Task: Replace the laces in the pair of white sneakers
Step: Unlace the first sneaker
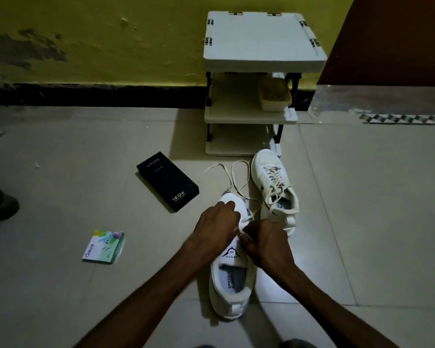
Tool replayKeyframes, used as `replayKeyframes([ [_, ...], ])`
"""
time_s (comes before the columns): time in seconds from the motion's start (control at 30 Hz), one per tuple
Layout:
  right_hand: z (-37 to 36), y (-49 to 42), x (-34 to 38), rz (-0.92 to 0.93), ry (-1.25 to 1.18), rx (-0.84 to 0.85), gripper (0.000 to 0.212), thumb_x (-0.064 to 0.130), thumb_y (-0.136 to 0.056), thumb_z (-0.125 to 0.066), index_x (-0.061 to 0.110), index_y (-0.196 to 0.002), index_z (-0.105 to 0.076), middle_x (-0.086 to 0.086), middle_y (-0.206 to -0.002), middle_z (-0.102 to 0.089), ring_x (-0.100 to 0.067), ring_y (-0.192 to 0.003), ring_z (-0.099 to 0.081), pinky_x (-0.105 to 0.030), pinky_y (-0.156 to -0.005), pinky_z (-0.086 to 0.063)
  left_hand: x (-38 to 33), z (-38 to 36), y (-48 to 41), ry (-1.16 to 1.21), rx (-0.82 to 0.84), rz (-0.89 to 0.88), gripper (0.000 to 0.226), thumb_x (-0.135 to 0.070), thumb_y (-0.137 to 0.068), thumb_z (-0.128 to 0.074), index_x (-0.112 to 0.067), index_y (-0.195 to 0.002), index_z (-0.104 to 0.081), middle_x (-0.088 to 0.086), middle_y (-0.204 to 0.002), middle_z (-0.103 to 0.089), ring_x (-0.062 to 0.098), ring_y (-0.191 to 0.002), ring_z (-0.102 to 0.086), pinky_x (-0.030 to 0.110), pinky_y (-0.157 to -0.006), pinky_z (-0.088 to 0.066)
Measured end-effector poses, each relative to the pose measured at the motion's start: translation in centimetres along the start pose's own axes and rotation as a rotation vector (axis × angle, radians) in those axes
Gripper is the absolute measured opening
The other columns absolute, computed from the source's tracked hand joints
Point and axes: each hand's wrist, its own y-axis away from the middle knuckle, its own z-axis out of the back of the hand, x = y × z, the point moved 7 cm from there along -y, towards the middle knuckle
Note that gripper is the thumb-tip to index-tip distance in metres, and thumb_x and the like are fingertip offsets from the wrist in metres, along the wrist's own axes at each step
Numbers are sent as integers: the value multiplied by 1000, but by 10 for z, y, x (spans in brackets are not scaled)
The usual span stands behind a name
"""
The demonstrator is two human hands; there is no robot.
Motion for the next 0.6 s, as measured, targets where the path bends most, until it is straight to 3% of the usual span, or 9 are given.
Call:
replayKeyframes([
  [0.07, 2, 5, -5, -14, -75, -54, 39, 18, -82, -65, 19, -48, -45, 9, -42, -39, -3, -38, -41, -12, -42, -30, 2, 7, -8, -42, -27, 14, 18, -18, -94, -49, -7, -103, -60, 10, -111, -54, 30, -103, -56, 34, -70, -34],
  [0.17, 1, 7, -14, -66, -134, -74, 38, 18, -80, -64, 16, -48, -44, 8, -39, -35, 2, -43, -48, -11, -39, -30, 47, 22, -16, 42, -126, 304, 18, -12, -94, -49, -2, -103, -60, 11, -111, -53, 30, -98, -59, 36, -75, -43],
  [0.3, -6, 4, -17, -137, -212, -55, 23, 11, -74, -68, 3, -55, -58, 2, -43, -47, -1, -38, -43, -14, -38, -27, 67, 13, 4, 194, -215, 509, 15, -9, -89, -54, -1, -98, -63, 13, -112, -54, 32, -96, -59, 41, -79, -47],
  [0.4, -7, 3, -14, -125, -201, -52, 24, 12, -75, -67, 10, -54, -56, 4, -46, -48, 0, -39, -42, -12, -39, -27, 48, 11, 10, 391, -321, 400, 19, 1, -81, -54, -12, -93, -62, 6, -102, -60, 27, -96, -57, 40, -77, -46],
  [0.47, -5, 2, -12, -106, -189, -52, 30, 11, -76, -67, 18, -52, -51, 9, -44, -43, 1, -38, -43, -11, -39, -28, 34, 11, 3, 377, -242, 231, 21, -4, -83, -55, -17, -96, -66, 4, -102, -64, 25, -101, -55, 38, -84, -44],
  [0.6, -7, -1, -13, -102, -167, -15, 28, 14, -78, -67, 19, -54, -56, 10, -48, -48, 2, -43, -43, -11, -40, -31, 12, 5, -3, -41, -2, 29, 27, -31, -90, -52, -29, -113, -68, -3, -114, -62, 21, -112, -47, 36, -94, -32],
])
